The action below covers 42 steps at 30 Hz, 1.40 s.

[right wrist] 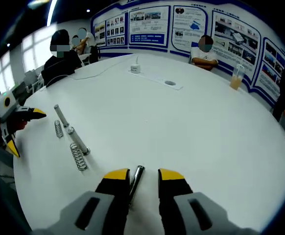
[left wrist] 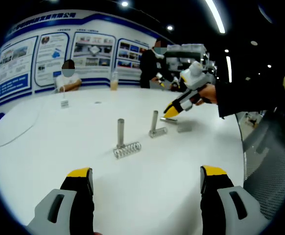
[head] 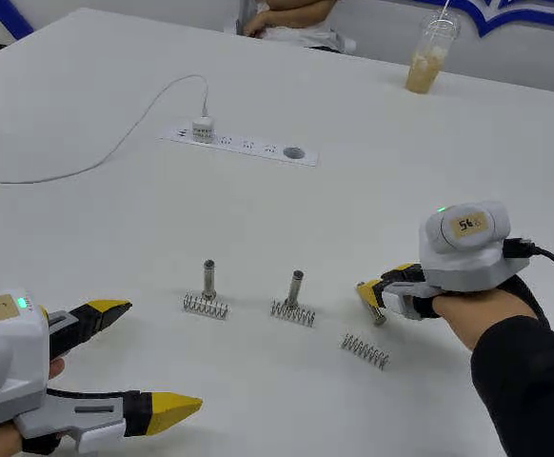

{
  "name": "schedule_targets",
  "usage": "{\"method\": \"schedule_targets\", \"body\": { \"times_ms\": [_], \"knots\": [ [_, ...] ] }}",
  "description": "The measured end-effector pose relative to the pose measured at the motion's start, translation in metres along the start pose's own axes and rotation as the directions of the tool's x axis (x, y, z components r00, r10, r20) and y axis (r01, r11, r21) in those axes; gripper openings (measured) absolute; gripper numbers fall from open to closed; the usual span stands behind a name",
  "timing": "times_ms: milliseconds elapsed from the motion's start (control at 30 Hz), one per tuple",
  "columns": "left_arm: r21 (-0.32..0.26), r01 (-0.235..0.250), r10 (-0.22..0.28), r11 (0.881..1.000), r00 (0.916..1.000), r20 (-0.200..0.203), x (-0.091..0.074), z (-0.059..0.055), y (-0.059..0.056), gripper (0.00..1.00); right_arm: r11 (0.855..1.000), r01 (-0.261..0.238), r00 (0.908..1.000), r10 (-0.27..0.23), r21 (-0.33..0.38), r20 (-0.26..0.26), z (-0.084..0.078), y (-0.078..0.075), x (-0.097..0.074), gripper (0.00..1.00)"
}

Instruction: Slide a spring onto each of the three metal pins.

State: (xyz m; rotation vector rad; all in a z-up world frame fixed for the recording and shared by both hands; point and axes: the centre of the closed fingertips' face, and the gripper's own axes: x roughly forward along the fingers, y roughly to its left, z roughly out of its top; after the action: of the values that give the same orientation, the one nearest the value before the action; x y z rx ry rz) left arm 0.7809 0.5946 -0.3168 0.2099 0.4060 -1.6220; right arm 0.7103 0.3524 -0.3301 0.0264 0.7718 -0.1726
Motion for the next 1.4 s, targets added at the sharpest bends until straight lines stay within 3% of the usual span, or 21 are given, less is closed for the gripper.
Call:
{"method": "schedule_targets", "body": {
  "times_ms": [367,1300,1400],
  "knots": [
    [-0.004,0.002,-0.002,1.000,1.0000,0.001,0.002,-0.001,-0.001,0.92,1.000,0.015,0.9993,-0.014,0.021,-0.034,-0.003,0.000,0.008,0.15],
    [-0.013,-0.003,0.003,1.000,1.0000,-0.001,0.000,-0.002,0.001,0.91,0.999,0.028,0.9960,-0.025,0.033,-0.086,-0.007,0.004,0.017,0.11],
    [-0.013,-0.003,0.003,1.000,1.0000,-0.001,0.000,-0.001,0.001,0.91,0.998,0.025,0.9958,-0.020,0.062,-0.089,-0.007,0.005,0.017,0.09]
  ]
}}
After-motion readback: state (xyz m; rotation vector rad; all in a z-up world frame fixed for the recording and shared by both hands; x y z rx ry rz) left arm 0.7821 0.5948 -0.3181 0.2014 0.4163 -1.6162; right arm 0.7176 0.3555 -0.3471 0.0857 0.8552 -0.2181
